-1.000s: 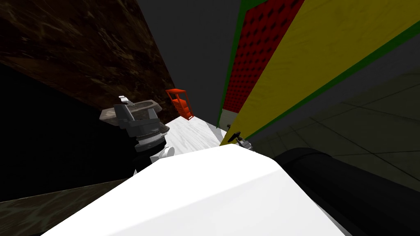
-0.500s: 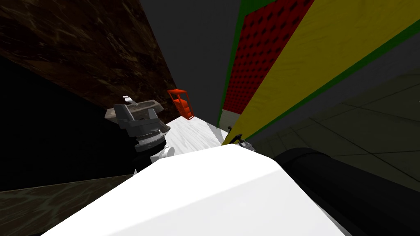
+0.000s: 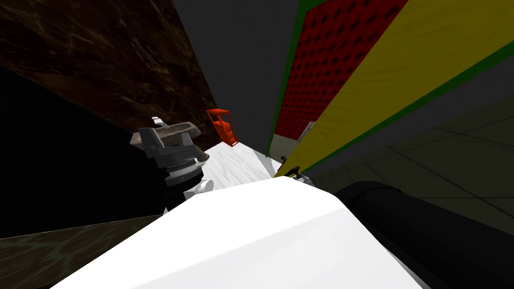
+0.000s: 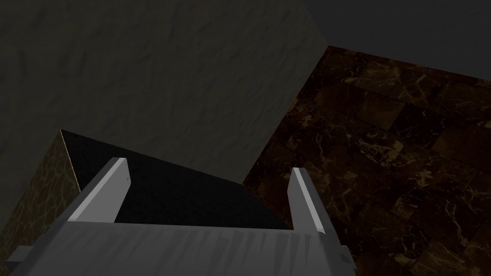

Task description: Pull the door open

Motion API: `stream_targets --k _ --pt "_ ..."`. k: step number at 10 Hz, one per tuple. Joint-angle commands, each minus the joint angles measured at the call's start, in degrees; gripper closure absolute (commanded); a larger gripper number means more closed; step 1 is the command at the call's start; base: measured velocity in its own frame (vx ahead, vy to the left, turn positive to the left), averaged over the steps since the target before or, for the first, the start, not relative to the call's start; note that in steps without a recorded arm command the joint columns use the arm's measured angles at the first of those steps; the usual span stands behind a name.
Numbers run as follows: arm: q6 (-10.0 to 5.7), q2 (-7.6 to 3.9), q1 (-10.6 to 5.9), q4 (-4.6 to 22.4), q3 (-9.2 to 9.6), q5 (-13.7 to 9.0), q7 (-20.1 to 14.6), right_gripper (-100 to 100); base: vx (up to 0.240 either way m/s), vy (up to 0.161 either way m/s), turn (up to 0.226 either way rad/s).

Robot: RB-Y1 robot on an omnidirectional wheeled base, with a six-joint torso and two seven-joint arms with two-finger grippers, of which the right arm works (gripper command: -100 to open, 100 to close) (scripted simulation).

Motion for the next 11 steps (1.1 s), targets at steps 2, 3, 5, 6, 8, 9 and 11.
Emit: stream_targets --k 2,3,5,6,8,9,11 --pt "-3.77 0.78 1.17 2.6 1.87 2.6 -0.7 100 -0.003 0.004 0.034" --pt "-4.6 0.86 1.34 3.2 2.13 3.0 -0.8 100 -0.01 -0.012 0.01" --pt "-7.76 1.15 1.99 5.7 3.12 4.7 -1.5 100 -0.025 -0.04 0.018" --pt "-8.5 1.22 2.15 6.2 3.34 5.1 -1.6 100 -0.03 -0.074 0.001" --pt "-10.49 1.4 2.55 7.7 3.95 6.1 -2.1 100 -0.059 -0.104 0.003" --pt "-11.09 1.46 2.67 8.2 4.13 6.4 -2.2 100 -0.06 -0.081 0.007" --pt "-12.46 1.58 2.93 9.2 4.54 7.1 -2.4 100 -0.13 -0.034 0.045"
